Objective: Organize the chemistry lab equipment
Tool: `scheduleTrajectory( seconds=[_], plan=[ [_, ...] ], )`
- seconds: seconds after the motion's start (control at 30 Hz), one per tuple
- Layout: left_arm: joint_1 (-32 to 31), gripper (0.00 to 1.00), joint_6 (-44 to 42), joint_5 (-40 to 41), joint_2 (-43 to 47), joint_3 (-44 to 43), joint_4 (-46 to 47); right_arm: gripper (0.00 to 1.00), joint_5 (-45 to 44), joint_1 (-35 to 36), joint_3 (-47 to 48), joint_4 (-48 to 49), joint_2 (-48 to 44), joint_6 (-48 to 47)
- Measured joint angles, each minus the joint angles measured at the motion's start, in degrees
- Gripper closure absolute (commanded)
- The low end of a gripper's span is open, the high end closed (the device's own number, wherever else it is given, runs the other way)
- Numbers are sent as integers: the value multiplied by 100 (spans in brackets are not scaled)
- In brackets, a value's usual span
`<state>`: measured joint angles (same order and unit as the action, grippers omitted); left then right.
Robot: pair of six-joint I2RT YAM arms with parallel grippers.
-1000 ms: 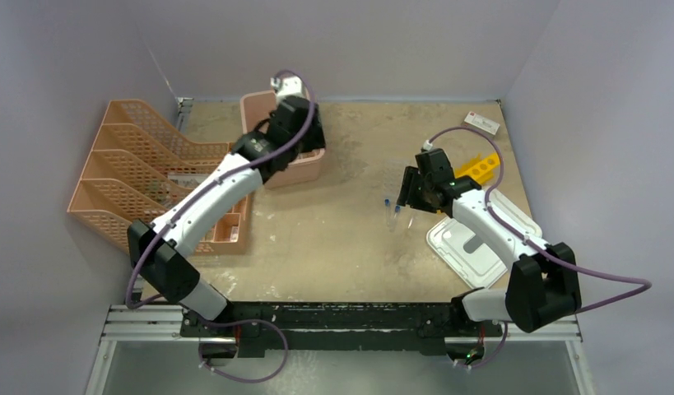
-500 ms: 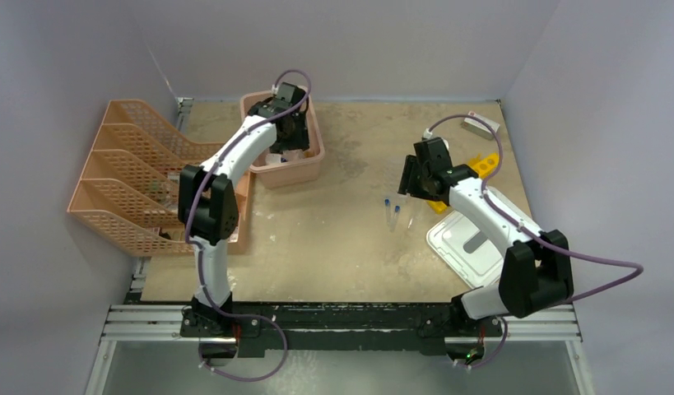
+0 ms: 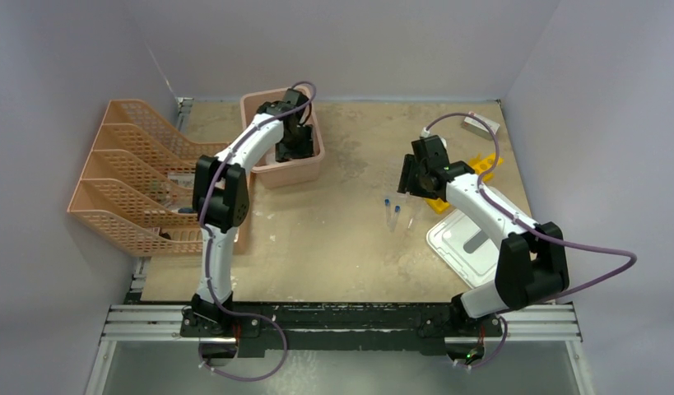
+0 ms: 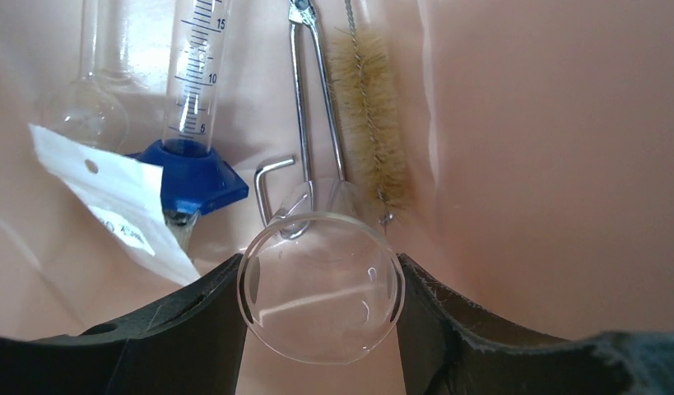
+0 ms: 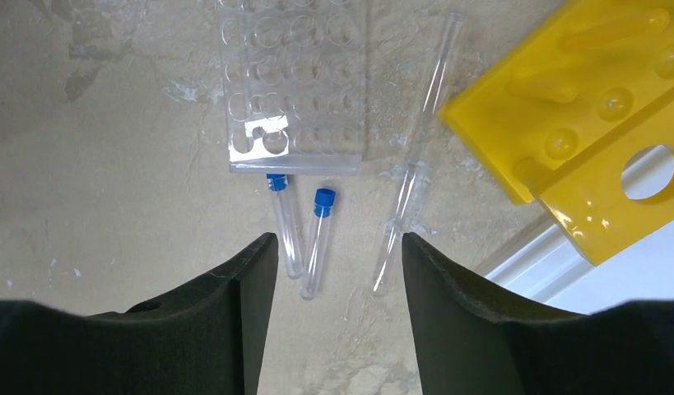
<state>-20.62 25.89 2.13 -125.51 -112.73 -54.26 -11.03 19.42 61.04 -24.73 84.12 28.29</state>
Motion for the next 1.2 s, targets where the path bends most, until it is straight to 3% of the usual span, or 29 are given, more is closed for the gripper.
scheduleTrajectory(
  seconds=[0.37,0.57,0.83,1.2],
  plan=[
    [-2,57,9,393,-245,-15,278,41,0,-9,2,4,0,-33],
    [-9,57,157,1025,-203,245,850,41,0,-11,2,4,0,-52],
    [-17,55,306,1768,-197,391,931,41,-2,-11,2,7,0,-52],
    [61,42,197,1069,-208,398,922,41,0,-11,2,7,-2,-52]
  ],
)
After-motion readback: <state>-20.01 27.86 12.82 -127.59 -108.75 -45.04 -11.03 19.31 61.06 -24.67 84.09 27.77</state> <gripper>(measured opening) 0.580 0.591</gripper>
